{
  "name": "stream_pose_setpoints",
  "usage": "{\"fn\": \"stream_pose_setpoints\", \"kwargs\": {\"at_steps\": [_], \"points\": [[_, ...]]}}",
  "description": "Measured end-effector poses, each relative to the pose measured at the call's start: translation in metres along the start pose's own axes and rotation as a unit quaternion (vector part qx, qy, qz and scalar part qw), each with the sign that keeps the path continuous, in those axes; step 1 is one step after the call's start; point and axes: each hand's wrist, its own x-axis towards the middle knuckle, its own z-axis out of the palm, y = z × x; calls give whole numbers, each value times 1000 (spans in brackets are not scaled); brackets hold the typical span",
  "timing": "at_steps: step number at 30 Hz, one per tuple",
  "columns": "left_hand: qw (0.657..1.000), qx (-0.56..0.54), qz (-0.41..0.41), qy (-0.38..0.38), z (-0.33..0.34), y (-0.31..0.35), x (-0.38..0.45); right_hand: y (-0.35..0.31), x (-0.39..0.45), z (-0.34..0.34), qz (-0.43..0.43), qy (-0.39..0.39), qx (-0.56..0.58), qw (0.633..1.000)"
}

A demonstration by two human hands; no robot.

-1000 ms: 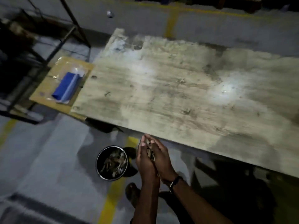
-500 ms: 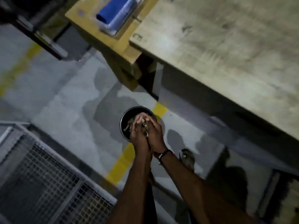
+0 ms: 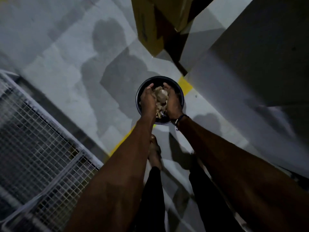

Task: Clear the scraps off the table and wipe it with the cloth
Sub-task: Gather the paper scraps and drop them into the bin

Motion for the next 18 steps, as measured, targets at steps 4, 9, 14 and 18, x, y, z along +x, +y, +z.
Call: {"fn": "stream_pose_setpoints", "kwargs": {"at_steps": [4,9,14,18], "points": [[1000,14,-9,6,-21,-2,8,65,58,-34,32,-49,28,998],[1000,10,12,-12,-29,27,-30,-15,-16,-16,7,-7,-31,999],[1000,-25,8,-10,-37,57,-80,-66,-81,-10,-20,-22,-25,999],[997,-69,7,-15,-40,106,-151,-114,-157,-13,-13,-16,-10,1000]]}}
